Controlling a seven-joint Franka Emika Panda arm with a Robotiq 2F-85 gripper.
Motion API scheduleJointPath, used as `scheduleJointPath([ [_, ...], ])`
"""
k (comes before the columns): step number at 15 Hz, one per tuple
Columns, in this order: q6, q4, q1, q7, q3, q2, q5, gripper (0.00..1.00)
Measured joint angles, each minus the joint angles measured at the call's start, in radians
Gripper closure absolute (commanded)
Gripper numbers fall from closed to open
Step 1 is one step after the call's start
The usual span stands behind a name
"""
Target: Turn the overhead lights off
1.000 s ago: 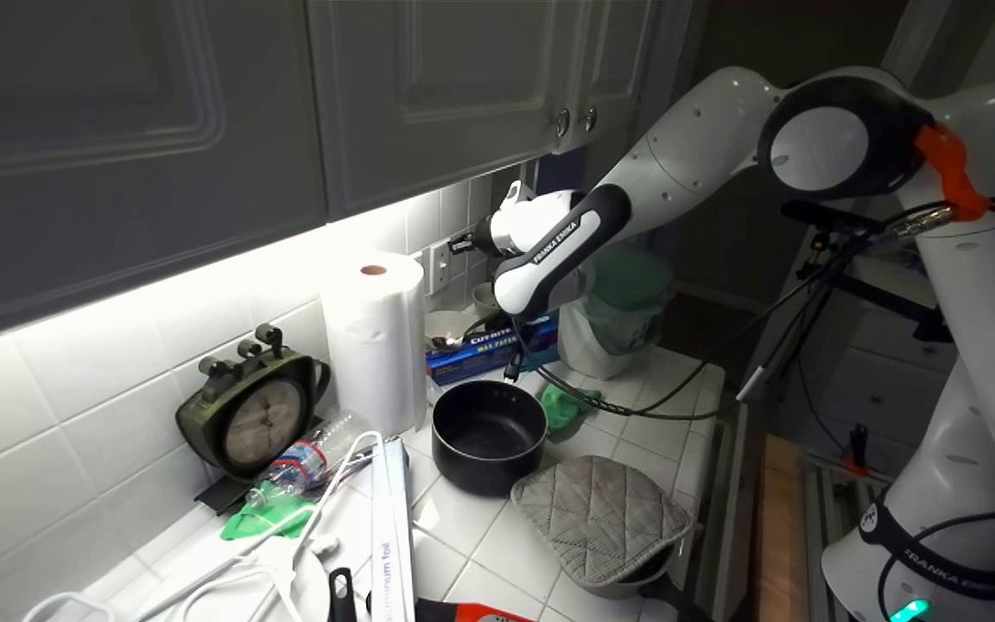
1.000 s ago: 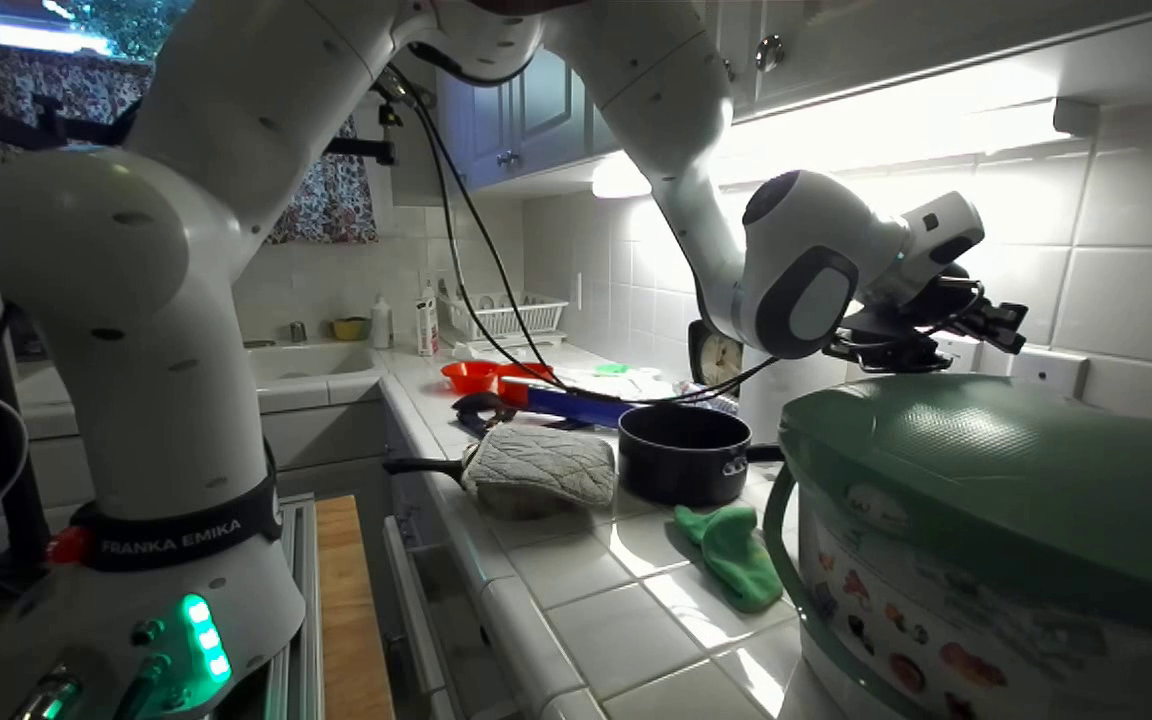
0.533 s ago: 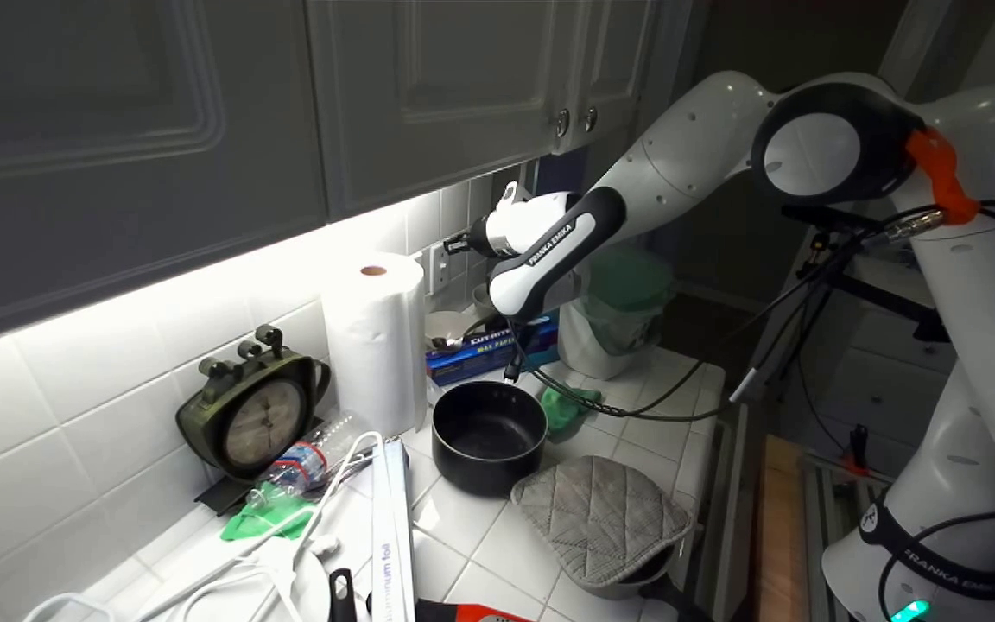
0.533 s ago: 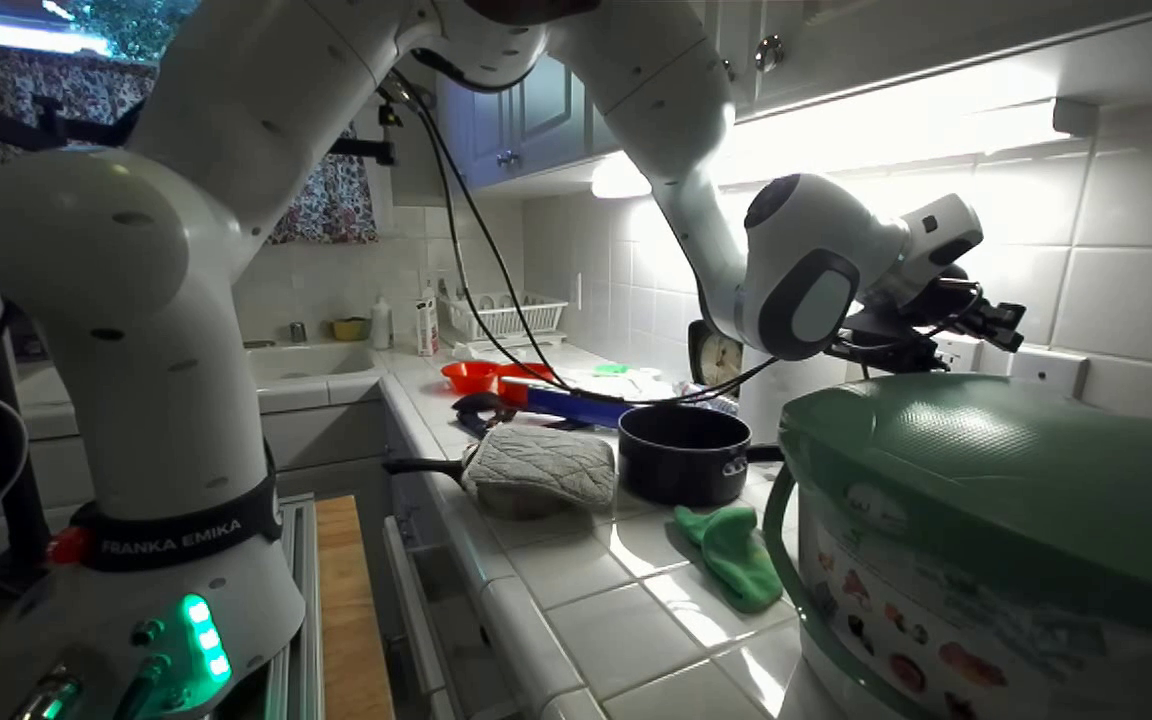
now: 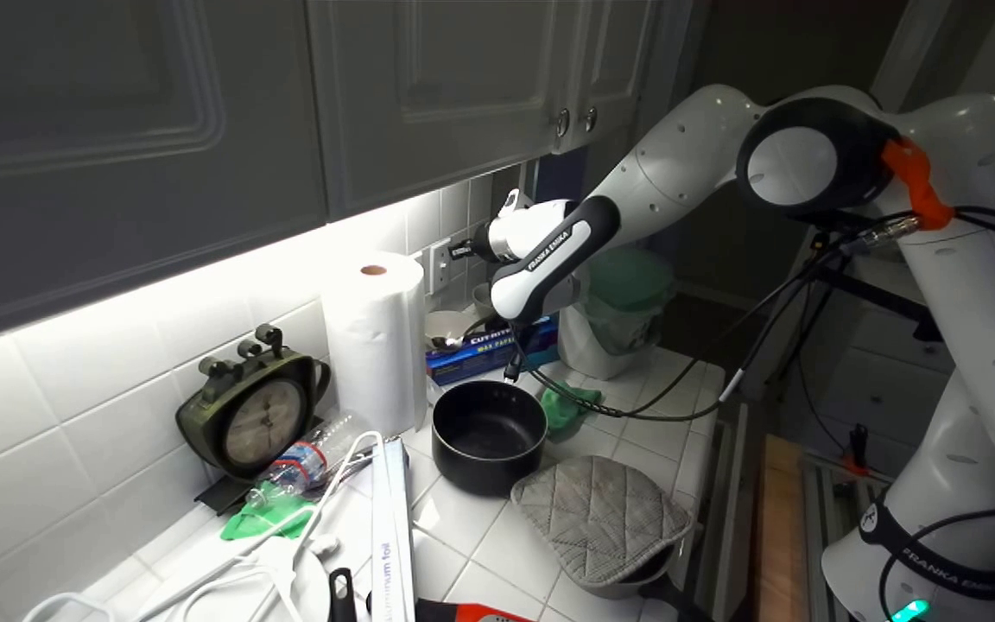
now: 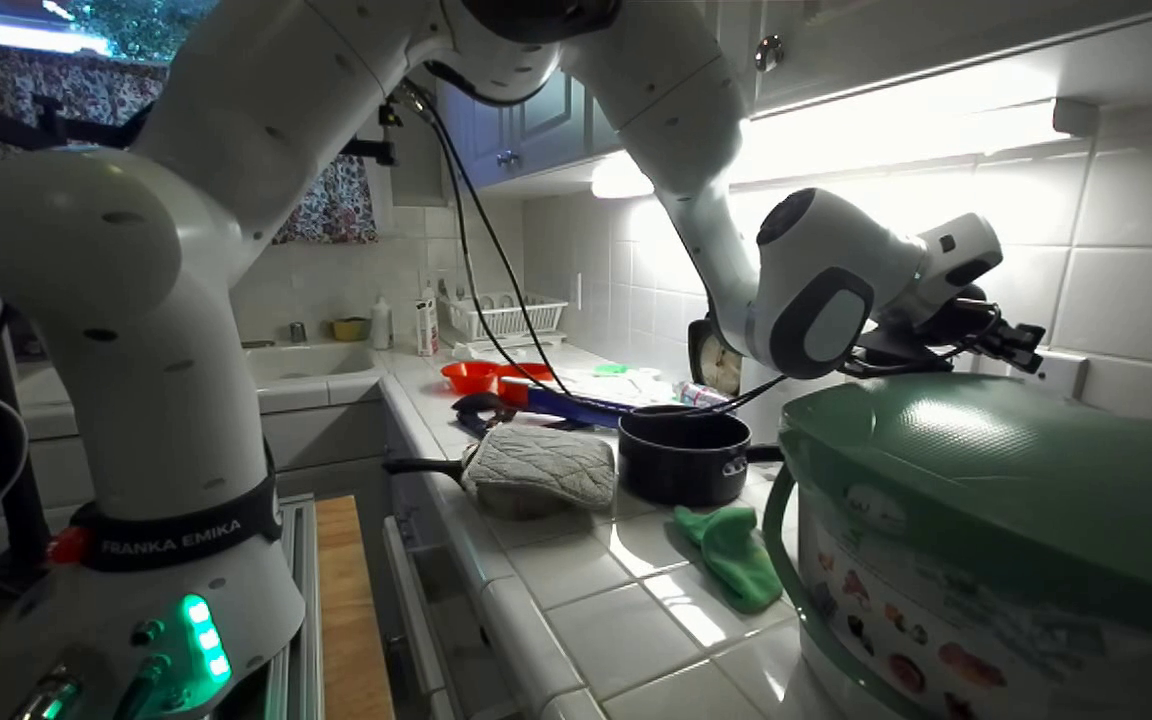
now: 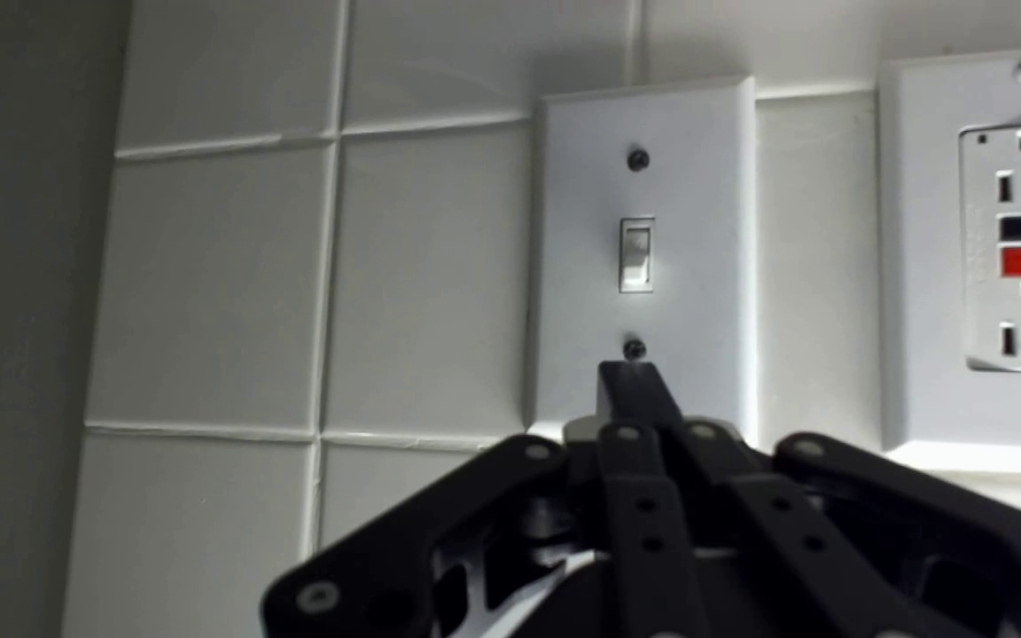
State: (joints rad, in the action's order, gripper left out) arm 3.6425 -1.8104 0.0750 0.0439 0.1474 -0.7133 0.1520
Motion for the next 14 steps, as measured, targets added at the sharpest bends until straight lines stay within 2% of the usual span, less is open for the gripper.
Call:
scheduleJointPath([
  [14,0.0,0.045,0.035,-0.006,-0.03,-0.049,-0.023,1.0],
])
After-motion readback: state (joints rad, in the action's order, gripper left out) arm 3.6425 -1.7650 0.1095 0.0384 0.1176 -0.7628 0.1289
